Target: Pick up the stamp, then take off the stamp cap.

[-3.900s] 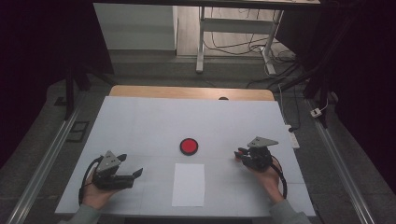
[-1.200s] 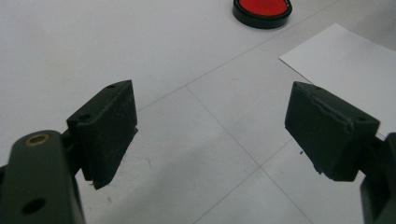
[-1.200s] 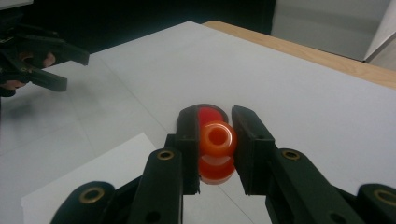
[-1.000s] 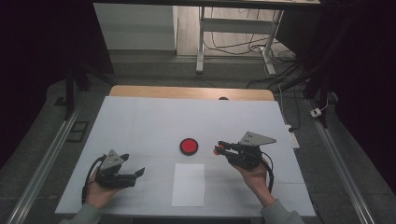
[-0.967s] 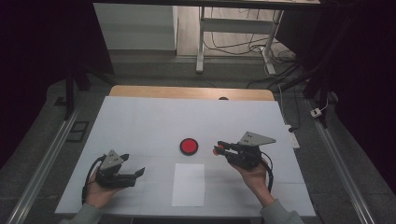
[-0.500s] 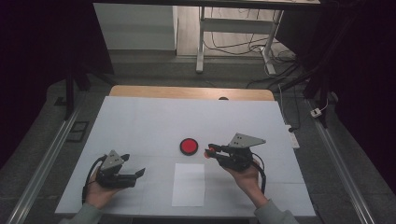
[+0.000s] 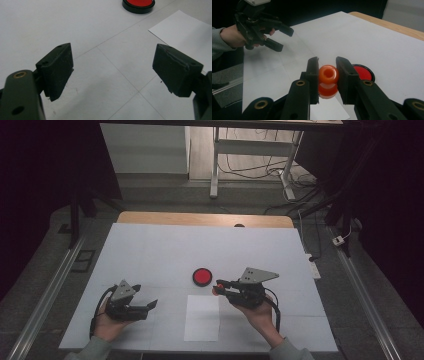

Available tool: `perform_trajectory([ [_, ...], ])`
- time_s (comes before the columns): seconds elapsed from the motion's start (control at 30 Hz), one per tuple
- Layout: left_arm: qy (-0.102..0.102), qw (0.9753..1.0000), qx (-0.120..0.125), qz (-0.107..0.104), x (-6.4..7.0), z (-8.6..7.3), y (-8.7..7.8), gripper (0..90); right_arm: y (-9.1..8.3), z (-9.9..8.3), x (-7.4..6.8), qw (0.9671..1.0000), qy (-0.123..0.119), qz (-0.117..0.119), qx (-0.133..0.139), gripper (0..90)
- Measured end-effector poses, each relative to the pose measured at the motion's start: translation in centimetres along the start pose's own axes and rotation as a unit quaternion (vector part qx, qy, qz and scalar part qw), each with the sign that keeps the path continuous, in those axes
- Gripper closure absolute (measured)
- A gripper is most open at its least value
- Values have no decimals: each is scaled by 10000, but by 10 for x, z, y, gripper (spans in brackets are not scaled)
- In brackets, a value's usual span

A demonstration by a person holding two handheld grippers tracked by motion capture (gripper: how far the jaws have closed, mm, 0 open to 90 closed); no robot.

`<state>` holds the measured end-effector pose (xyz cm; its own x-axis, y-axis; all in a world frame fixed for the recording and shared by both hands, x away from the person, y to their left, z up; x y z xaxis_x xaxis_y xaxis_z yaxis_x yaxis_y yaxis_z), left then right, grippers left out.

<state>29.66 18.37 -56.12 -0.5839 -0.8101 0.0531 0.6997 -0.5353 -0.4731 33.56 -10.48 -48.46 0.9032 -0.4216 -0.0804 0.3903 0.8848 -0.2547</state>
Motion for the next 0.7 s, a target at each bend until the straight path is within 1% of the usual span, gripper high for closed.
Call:
perform_trajectory([
  [0.33,-10,10000,5,20,-1,0,-1,174,3,-1,-3,10000,-9,33,-16,721],
  [0.7,20,10000,14,7,0,2,-1,175,1,-1,-1,10000,-17,-7,-12,721],
])
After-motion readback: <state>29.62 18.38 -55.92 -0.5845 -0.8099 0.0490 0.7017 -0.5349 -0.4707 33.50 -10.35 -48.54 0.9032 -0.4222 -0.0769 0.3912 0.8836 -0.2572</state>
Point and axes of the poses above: each handheld gripper's, and its own axes: y roughly forward along the jaws, z roughly out of its top, x roughly to its right, the point moved 7 cm from there along y, roughly forward along the jaws, and after that the axes turned 9 degrees about x, right-handed, at the moved point
